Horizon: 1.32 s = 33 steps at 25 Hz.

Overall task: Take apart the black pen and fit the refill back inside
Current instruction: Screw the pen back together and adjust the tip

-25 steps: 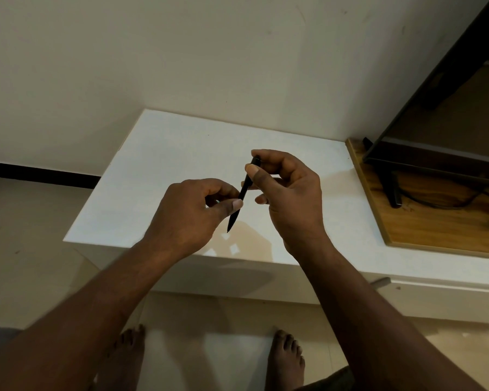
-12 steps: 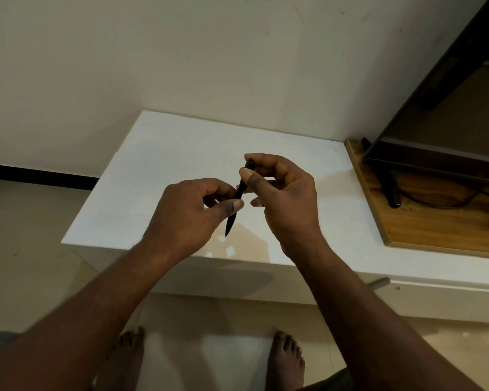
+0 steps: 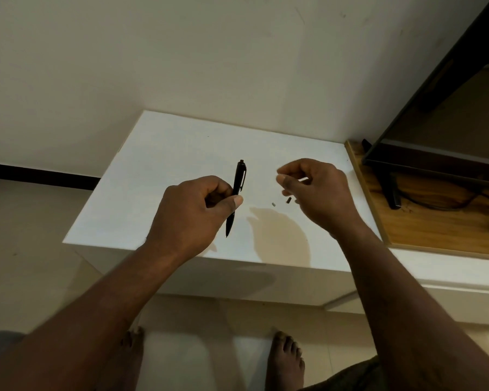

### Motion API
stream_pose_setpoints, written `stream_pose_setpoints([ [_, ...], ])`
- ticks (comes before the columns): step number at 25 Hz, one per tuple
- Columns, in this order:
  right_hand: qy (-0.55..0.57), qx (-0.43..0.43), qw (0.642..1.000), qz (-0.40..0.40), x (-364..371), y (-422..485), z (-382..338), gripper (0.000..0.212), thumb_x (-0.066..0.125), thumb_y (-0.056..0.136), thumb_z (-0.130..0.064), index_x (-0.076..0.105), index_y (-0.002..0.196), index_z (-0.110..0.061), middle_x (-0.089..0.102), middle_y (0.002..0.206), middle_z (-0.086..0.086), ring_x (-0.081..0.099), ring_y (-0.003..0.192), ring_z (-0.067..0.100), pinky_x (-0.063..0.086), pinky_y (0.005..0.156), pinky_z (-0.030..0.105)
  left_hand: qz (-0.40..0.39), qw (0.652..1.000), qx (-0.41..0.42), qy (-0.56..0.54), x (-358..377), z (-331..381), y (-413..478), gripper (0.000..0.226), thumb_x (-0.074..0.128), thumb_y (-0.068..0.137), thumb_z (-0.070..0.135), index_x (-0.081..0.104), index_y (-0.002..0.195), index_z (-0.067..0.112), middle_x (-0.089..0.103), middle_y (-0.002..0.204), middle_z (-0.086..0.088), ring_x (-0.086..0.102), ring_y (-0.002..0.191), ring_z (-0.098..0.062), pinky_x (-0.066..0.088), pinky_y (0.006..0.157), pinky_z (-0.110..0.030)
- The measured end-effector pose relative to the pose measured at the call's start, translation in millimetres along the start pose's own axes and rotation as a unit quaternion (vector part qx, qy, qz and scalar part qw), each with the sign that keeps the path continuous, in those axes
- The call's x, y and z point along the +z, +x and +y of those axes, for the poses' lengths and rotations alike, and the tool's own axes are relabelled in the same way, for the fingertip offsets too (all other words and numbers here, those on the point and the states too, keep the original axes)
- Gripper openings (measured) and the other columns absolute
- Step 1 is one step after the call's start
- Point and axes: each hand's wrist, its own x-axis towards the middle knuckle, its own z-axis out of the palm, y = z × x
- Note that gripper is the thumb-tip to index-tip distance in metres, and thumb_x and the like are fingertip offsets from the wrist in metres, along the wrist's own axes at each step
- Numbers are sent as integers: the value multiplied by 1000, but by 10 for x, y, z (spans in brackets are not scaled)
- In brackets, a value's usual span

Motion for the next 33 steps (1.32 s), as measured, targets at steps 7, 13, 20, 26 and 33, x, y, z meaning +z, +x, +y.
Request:
stream_pose_setpoints([
  [7, -208, 22, 976, -58, 231, 71, 393, 18, 72, 95, -27, 78, 112, -24, 78, 105, -4, 71, 100, 18, 56, 85, 32, 0, 1000, 17, 8, 30, -19, -18, 7, 75, 88, 40, 74, 90, 33, 74, 78, 18, 67, 81, 2, 49, 73, -22],
  [13, -289, 29, 957, -19, 521, -50, 337, 17, 61, 95, -22, 77, 102, -23, 76, 97, 2, 70, 88, 29, 59, 74, 37, 7, 1000, 24, 14, 20, -37, 1, 8, 74, 88, 41, 74, 91, 34, 73, 79, 19, 66, 83, 3, 48, 73, -20],
  [20, -333, 56, 940, -52, 620, -74, 327, 16, 53, 94, -14, 64, 104, -13, 67, 103, 5, 64, 91, 32, 43, 69, 34, 11, 999, 27, 19, 16, -49, 5, 9, 75, 87, 41, 74, 92, 33, 73, 80, 20, 66, 83, 3, 47, 72, -17],
  [26, -219, 47, 968, -113, 598, -146, 58, 16, 49, 95, -8, 60, 103, -17, 66, 105, 0, 64, 94, 24, 46, 71, 34, 11, 999, 35, 32, 11, -41, 3, 11, 75, 88, 40, 75, 94, 32, 73, 81, 19, 66, 82, 2, 47, 73, -18],
  [33, 325, 55, 943, -44, 252, -205, -367, 16, 60, 104, -12, 75, 109, -18, 77, 89, -4, 62, 71, 9, 51, 65, 27, 17, 997, 49, 65, 20, -25, -1, 10, 74, 90, 40, 74, 98, 34, 68, 79, 23, 63, 83, 0, 46, 73, -17],
])
